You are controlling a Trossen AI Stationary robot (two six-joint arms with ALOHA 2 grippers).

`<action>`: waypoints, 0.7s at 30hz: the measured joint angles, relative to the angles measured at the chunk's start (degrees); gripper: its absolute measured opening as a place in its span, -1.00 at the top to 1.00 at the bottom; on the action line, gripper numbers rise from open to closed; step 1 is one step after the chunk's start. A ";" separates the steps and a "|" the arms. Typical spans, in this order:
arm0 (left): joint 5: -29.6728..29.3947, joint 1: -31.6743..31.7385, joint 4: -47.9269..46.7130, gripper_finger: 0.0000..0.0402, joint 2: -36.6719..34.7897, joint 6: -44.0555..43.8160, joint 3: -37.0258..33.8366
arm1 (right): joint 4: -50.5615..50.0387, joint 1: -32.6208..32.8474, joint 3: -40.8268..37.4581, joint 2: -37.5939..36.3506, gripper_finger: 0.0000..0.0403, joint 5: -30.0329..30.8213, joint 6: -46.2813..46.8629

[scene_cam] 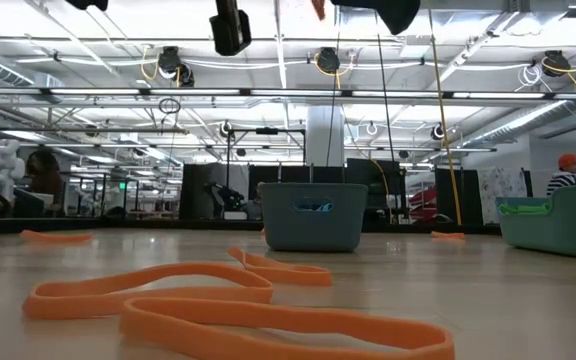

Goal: Sort rubber bands into baskets
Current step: Put the orange rubberband into the orange bin

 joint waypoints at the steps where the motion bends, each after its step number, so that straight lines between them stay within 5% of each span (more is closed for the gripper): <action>1: 0.72 0.00 0.82 1.00 0.26 0.00 0.00 | -0.13 0.00 0.00 0.23 -0.10 0.02 -1.23; 21: 4.09 0.17 0.03 1.00 0.40 -3.07 0.00 | 8.28 -0.04 0.00 6.45 -0.02 -4.48 -14.65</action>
